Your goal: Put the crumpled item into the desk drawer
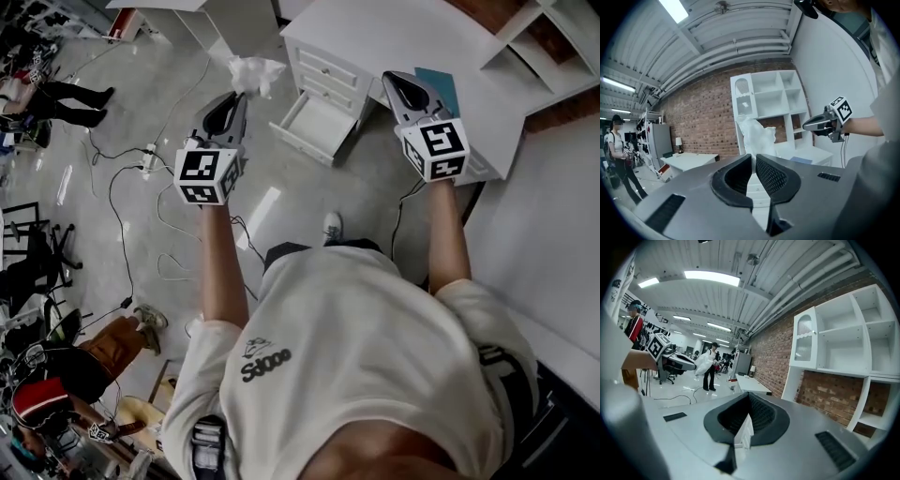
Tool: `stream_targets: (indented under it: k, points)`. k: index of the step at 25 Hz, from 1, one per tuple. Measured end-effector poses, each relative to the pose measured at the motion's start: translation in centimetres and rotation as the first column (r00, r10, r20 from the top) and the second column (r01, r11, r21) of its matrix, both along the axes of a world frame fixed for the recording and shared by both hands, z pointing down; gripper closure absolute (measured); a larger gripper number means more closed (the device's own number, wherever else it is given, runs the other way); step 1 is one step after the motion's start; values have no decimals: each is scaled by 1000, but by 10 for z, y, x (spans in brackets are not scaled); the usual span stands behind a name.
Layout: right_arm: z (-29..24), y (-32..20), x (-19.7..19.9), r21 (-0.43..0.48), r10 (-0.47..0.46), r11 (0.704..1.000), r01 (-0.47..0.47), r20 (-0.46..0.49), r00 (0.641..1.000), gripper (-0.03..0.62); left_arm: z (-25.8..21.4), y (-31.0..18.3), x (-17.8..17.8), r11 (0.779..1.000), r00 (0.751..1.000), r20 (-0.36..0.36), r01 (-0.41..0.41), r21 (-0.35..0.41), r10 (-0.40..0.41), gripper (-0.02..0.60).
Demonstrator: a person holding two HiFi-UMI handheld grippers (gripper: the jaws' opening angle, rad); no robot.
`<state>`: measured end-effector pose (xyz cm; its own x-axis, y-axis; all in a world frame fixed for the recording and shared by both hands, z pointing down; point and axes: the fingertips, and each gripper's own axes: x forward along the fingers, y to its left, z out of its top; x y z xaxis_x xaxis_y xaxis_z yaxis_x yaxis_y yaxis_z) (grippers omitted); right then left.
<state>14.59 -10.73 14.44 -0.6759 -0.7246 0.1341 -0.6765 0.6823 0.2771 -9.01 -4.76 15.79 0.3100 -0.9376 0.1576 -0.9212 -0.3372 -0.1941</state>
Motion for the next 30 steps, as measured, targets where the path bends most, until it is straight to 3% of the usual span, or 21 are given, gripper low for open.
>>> stream_targets:
  k: [10,18,23,30]
  points:
    - [17,-52,-7,-20,9,1000,-10,-25,1000,588,12,-58,-5,999,1000,6,-8,-34,8,545]
    - [31,-109,-35,-56,79,995,-82,-38,996,588,33,-137,-33,993,996,3,-88,-73,88,545]
    - [45,-157,-54,-124,128,983,-133,-47,991,588,57,-199,-48,980,989,18,-143,-138,146,545]
    - [86,-215,-96,-232,123,963,-136,-70,990,588,112,-266,-68,948,981,5,-185,-260,193,545]
